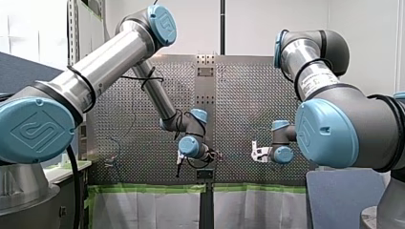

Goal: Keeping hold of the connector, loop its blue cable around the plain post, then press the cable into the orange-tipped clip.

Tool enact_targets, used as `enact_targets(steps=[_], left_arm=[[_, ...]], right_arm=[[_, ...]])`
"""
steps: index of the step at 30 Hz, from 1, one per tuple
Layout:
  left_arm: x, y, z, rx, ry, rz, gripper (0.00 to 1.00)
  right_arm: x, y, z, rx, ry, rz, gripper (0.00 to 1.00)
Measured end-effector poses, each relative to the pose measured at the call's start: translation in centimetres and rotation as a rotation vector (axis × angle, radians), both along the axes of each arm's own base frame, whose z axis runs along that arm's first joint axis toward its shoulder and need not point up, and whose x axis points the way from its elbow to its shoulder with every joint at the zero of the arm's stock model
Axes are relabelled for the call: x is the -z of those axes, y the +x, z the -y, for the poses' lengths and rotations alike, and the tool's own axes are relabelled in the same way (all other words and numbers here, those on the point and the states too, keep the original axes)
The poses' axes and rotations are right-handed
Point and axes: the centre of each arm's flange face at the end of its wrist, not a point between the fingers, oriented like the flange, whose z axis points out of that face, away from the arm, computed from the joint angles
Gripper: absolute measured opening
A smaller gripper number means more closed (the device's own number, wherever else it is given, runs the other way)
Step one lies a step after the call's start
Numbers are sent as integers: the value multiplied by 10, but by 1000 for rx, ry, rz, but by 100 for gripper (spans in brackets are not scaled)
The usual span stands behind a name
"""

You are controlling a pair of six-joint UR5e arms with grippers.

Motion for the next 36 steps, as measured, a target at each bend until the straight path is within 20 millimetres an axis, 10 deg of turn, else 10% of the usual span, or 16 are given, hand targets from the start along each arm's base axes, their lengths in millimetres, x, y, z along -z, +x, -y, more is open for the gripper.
enact_targets(steps=[36], left_arm=[[9,-16,-9,-23,0,-34,100]], right_arm=[[1,4,-2,-6,2,0,0]])
